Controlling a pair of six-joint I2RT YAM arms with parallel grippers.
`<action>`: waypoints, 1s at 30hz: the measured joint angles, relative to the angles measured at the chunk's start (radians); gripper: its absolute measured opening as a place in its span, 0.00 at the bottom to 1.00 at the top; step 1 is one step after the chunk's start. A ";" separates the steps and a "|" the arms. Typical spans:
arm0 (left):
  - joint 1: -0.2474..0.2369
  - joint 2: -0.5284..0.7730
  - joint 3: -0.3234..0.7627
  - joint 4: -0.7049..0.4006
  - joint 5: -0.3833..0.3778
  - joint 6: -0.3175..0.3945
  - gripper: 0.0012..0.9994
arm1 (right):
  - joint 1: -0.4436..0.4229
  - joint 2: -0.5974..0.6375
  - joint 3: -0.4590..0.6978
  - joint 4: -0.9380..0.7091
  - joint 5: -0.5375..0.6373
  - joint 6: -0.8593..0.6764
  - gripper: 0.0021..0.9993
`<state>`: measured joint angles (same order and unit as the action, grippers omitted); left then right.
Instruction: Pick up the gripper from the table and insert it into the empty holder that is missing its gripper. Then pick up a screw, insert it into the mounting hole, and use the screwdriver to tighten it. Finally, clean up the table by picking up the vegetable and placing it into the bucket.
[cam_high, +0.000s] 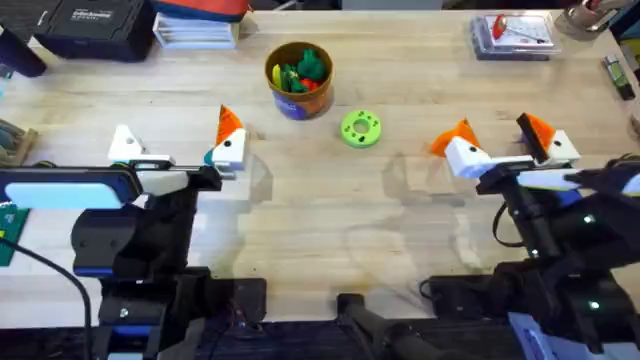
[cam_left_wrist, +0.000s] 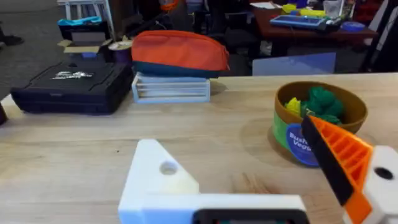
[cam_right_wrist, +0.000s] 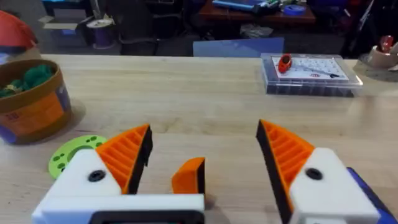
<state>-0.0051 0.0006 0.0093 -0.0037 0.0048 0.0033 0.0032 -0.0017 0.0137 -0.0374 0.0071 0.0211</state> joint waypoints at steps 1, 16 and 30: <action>0.000 0.000 0.007 -0.015 0.000 0.000 0.99 | 0.000 0.001 0.013 -0.028 0.000 0.006 0.99; 0.000 0.584 0.773 -0.658 0.000 0.001 0.99 | 0.000 0.485 0.738 -0.677 -0.008 0.028 0.99; 0.000 0.873 0.831 -0.800 0.000 0.012 0.96 | 0.000 0.519 0.746 -0.700 -0.008 0.028 0.99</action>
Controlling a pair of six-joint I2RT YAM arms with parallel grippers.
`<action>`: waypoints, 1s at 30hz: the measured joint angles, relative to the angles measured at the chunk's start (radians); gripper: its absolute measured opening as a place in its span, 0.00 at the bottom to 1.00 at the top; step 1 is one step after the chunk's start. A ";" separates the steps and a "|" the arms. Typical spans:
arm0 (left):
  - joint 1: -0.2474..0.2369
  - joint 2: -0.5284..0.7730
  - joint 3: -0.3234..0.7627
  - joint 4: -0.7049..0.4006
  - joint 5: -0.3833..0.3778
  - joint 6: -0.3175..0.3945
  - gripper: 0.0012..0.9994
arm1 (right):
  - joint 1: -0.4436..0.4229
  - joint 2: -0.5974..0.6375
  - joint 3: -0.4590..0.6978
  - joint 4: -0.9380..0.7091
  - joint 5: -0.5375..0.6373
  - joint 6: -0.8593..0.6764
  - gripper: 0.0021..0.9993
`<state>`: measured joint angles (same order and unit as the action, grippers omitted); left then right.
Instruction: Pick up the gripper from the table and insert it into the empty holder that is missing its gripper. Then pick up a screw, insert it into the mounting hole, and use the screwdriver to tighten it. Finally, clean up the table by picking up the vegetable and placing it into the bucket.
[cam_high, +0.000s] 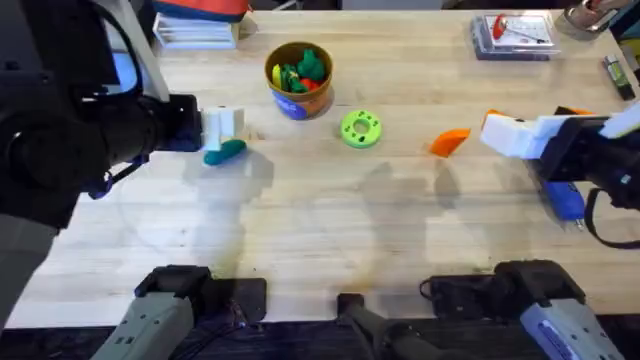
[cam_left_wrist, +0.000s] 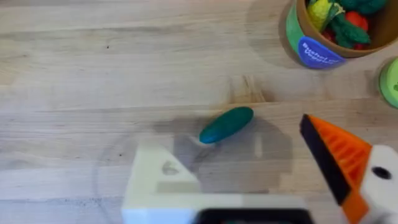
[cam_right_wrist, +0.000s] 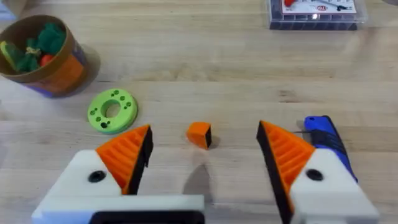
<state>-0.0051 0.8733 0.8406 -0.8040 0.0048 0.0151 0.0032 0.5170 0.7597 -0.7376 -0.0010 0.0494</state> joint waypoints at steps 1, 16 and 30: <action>0.000 0.005 0.000 -0.001 0.000 0.000 0.85 | 0.000 0.000 0.000 0.000 0.000 0.000 0.99; -0.037 -0.058 0.000 0.011 0.066 0.038 0.98 | 0.000 0.000 0.000 0.000 0.000 0.000 0.99; -0.092 -0.127 0.002 0.262 0.424 0.039 0.99 | 0.000 0.000 0.000 0.000 0.000 0.003 0.99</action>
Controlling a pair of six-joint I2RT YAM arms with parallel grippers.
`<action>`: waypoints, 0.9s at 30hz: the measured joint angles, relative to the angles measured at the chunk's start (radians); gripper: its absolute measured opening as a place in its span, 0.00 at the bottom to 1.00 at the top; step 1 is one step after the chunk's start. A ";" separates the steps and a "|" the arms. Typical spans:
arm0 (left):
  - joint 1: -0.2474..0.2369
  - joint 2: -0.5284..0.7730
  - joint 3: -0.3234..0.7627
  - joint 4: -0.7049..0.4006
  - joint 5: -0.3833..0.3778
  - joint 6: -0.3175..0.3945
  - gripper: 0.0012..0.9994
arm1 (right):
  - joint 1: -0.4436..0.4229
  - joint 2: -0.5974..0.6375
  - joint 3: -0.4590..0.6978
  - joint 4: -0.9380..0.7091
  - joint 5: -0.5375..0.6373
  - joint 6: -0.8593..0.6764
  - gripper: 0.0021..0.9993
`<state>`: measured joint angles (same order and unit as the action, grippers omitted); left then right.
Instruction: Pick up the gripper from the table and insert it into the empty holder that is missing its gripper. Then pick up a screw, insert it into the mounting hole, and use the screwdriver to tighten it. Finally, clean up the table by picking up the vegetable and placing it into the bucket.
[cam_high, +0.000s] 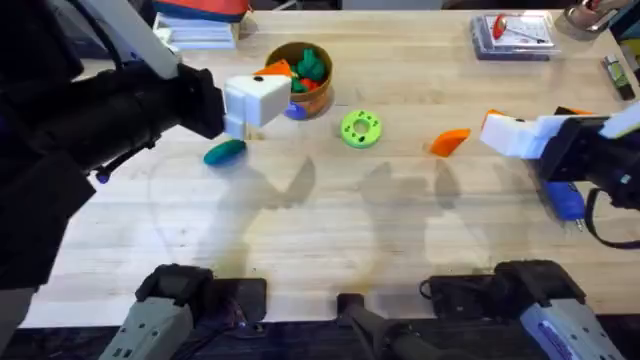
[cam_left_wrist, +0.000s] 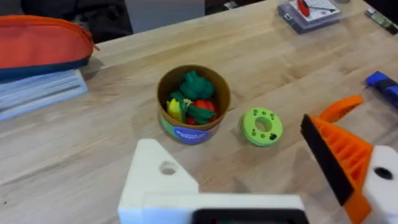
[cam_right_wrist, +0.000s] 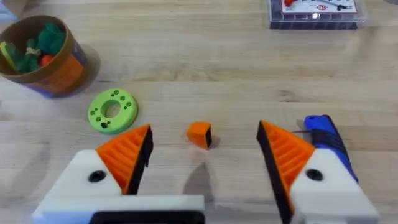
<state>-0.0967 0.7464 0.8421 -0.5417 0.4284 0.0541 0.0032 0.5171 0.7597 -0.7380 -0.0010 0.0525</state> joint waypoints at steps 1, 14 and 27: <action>0.000 0.000 0.000 -0.001 0.006 0.000 0.99 | 0.000 0.000 0.000 0.000 0.000 0.000 0.99; 0.000 -0.021 0.000 0.012 0.055 0.000 0.99 | 0.000 0.000 0.000 0.000 0.000 0.000 0.99; 0.000 -0.450 -0.346 0.283 0.084 0.022 0.99 | 0.000 0.000 0.000 0.000 0.000 0.000 0.99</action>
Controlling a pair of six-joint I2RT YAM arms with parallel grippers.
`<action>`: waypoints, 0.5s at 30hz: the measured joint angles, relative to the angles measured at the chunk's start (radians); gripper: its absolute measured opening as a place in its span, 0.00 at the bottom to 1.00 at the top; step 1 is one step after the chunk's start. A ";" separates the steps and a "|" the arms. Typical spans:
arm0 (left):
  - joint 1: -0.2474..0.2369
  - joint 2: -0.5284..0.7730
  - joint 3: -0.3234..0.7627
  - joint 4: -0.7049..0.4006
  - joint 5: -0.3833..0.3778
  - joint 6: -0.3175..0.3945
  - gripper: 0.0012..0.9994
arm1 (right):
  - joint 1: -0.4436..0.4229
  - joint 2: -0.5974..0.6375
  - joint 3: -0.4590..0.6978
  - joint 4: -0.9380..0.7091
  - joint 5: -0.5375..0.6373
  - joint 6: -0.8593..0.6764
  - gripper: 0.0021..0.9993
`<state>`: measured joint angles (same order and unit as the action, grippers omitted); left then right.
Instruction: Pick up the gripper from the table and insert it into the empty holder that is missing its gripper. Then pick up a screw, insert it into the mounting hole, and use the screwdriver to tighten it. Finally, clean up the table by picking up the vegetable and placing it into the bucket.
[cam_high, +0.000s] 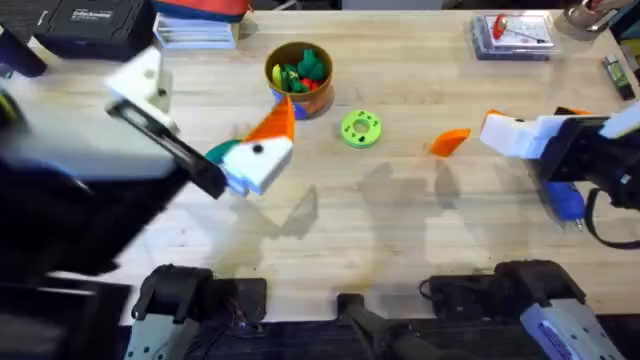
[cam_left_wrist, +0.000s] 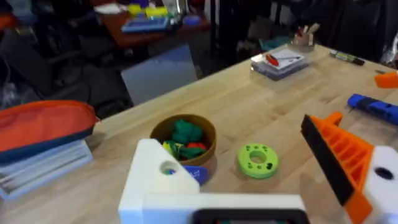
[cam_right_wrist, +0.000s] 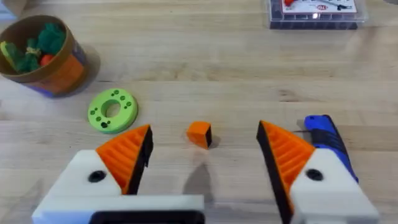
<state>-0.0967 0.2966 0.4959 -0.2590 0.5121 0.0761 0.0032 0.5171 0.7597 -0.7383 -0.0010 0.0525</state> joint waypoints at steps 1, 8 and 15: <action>0.000 -0.028 -0.041 0.040 0.000 0.000 0.99 | 0.000 0.000 0.000 0.000 0.000 0.000 0.99; 0.001 -0.294 -0.372 0.297 -0.003 -0.068 0.99 | 0.000 0.000 0.000 -0.002 0.000 0.000 0.99; 0.004 -0.295 -0.489 0.350 -0.003 -0.122 0.99 | 0.000 0.000 0.000 -0.002 0.000 0.000 0.99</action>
<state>-0.0929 0.0017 0.0065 0.0912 0.5087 -0.0461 0.0032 0.5171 0.7597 -0.7403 -0.0010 0.0525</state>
